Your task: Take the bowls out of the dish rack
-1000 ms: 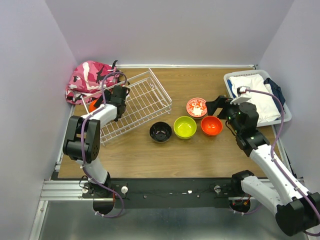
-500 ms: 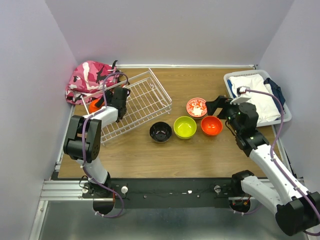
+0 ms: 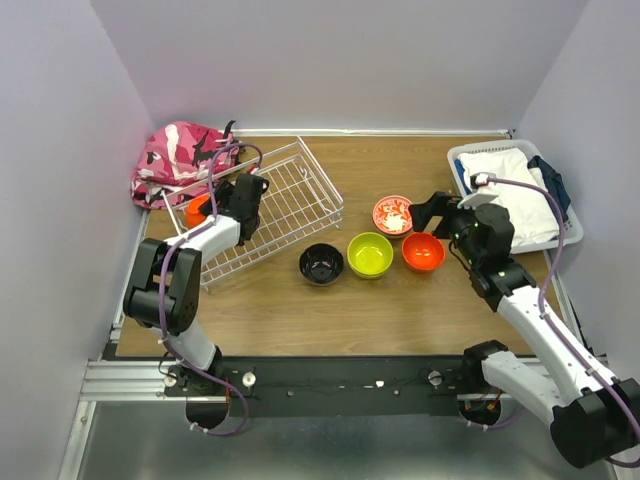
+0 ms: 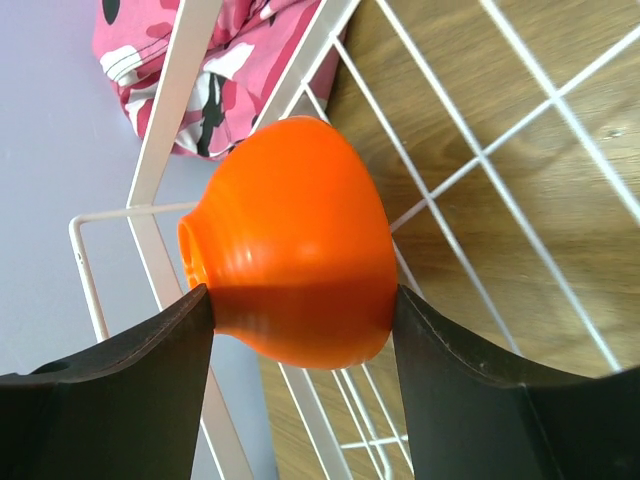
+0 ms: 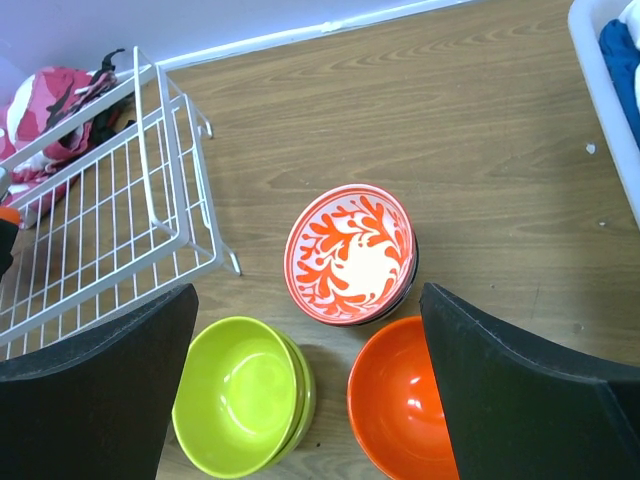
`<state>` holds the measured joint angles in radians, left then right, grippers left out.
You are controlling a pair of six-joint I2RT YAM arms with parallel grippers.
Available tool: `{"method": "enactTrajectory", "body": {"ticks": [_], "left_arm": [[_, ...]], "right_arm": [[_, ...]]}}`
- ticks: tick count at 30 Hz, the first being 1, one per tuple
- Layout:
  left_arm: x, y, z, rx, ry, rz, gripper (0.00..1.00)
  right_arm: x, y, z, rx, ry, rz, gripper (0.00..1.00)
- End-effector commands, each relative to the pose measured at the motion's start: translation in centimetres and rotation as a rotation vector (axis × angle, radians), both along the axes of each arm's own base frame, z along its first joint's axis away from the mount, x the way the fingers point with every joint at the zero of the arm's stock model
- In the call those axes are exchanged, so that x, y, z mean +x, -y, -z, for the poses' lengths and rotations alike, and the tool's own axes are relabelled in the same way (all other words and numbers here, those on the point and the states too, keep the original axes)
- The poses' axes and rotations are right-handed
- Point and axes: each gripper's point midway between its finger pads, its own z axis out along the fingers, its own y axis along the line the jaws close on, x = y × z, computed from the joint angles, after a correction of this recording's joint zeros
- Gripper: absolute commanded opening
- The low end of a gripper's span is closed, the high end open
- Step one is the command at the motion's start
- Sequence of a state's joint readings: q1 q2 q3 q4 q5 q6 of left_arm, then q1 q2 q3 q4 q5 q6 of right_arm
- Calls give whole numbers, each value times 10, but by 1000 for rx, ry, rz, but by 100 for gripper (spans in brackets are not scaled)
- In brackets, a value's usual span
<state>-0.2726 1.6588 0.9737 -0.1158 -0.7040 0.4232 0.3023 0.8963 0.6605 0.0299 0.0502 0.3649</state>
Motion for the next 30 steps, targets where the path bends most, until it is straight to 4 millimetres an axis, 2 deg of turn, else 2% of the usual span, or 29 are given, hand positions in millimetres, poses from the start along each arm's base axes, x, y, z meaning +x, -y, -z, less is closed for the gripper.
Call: {"method": "enactTrajectory", "body": {"ticks": [1,7,8,13,17,21,22,28,30], "left_arm": [[2,14,-21,-94,77,-22,41],[4,28,-43,-280,179,-101,40],[5,31,-52,-319,208,-106,40],[9,55,-77,-556,320,-124,40],[10,87,-109,-793,400,-54,40],[8,115,-130,-1028,459,-18,41],[10,123,-142,-1089,493,15,41],[2,162,-171,-1423,544,92,42],[-2,170,-174,-1515,537,95,42]], "right_arm": [[-1,-18,-4,12,3,-92,100],[-3,-44,0,22,-32,-244,100],[-4,-48,2,19,-39,-266,100],[-3,-72,3,57,-93,-396,100],[3,-85,0,86,-133,-449,100],[8,-97,3,129,-181,-488,100],[7,-100,4,141,-192,-501,100],[14,-111,4,199,-244,-522,99],[15,-114,2,216,-255,-523,99]]}}
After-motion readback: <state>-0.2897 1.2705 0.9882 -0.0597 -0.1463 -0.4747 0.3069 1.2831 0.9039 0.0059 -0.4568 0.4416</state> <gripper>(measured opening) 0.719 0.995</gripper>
